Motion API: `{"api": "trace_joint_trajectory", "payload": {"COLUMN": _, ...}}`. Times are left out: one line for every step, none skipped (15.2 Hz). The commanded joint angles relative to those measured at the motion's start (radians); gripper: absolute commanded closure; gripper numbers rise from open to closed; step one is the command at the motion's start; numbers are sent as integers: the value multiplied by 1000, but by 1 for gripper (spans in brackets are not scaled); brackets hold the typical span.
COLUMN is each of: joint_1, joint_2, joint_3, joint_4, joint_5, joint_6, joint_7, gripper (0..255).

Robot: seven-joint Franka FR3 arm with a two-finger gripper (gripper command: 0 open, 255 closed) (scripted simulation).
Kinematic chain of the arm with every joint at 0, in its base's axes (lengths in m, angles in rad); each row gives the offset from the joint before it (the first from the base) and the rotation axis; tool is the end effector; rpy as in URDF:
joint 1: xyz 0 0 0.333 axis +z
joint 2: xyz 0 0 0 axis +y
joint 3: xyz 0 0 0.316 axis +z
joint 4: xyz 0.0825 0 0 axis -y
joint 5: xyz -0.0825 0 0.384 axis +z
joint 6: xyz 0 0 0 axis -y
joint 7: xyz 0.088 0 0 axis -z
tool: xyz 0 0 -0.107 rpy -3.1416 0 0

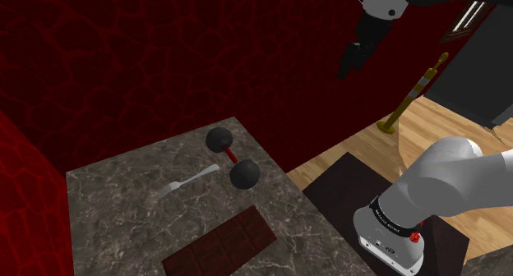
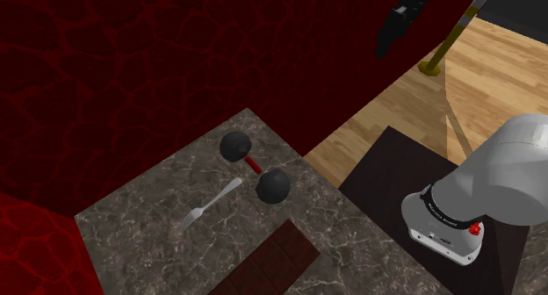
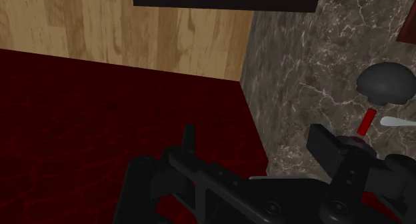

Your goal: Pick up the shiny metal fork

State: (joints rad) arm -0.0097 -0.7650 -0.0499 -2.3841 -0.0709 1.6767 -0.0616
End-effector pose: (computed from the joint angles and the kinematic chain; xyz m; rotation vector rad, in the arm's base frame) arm 0.3213 -0.0301 0.5799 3.1011 0.0316 0.0853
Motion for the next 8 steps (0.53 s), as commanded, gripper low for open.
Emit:
{"api": "trace_joint_trajectory", "payload": {"joint_1": 0, "joint_2": 0, "joint_3": 0, "joint_4": 0, "joint_5": 0, "joint_6": 0, "joint_7": 0, "gripper": 0}}
{"api": "trace_joint_trajectory", "payload": {"joint_1": 13, "joint_2": 20, "joint_3": 8, "joint_4": -5, "joint_5": 6, "joint_6": 27, "joint_7": -4, "gripper": 0}}
{"api": "trace_joint_trajectory", "payload": {"joint_1": 25, "joint_2": 41, "joint_3": 16, "joint_4": -9, "joint_5": 12, "joint_6": 53, "joint_7": -8, "gripper": 0}}
{"api": "trace_joint_trajectory", "payload": {"joint_1": 37, "joint_2": 62, "joint_3": 25, "joint_4": -12, "joint_5": 18, "joint_6": 80, "joint_7": -12, "gripper": 0}}
{"api": "trace_joint_trajectory", "payload": {"joint_1": 50, "joint_2": 84, "joint_3": 33, "joint_4": -14, "joint_5": 23, "joint_6": 106, "joint_7": -16, "gripper": 0}}
{"api": "trace_joint_trajectory", "payload": {"joint_1": 62, "joint_2": 106, "joint_3": 41, "joint_4": -15, "joint_5": 28, "joint_6": 131, "joint_7": -20, "gripper": 0}}
{"api": "trace_joint_trajectory", "payload": {"joint_1": 74, "joint_2": 129, "joint_3": 50, "joint_4": -16, "joint_5": 33, "joint_6": 157, "joint_7": -25, "gripper": 0}}
{"api": "trace_joint_trajectory", "payload": {"joint_1": 85, "joint_2": 153, "joint_3": 59, "joint_4": -16, "joint_5": 38, "joint_6": 182, "joint_7": -29, "gripper": 0}}
